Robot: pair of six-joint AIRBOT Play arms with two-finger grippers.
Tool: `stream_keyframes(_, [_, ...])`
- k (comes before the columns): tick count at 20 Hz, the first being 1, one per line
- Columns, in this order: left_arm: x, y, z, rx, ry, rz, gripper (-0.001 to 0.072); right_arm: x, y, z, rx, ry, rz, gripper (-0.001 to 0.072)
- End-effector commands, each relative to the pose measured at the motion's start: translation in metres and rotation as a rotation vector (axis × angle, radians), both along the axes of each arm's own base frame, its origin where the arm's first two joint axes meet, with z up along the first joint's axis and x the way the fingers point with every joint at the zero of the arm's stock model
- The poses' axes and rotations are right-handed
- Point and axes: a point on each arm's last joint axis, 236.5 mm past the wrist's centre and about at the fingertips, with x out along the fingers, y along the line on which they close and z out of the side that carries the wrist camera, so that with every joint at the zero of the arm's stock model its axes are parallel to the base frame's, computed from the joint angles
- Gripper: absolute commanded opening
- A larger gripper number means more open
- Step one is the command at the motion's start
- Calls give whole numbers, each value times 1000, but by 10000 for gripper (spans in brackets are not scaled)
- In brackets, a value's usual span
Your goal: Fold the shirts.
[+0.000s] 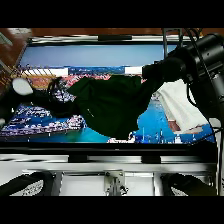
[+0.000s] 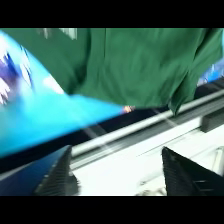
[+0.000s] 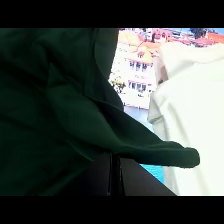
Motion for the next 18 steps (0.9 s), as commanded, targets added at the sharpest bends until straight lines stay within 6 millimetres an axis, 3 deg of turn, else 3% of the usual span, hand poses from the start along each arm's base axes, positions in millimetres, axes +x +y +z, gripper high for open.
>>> stream_keyframes(1, [-54,-14,-59,-135,96,215,686,2,4,1,13,-12,11,56])
stream_keyframes(3, [-66,-24,-84,-164,123,264,687,1,8,0,27,-5,19,56])
stream_keyframes(5, [-62,-33,-96,-149,95,288,686,0,11,-1,38,2,24,56])
stream_keyframes(8, [-49,-52,-106,-152,60,334,686,-1,12,-1,43,5,27,56])
stream_keyframes(18, [-19,-86,-123,-138,9,393,675,-1,13,-2,47,9,27,57])
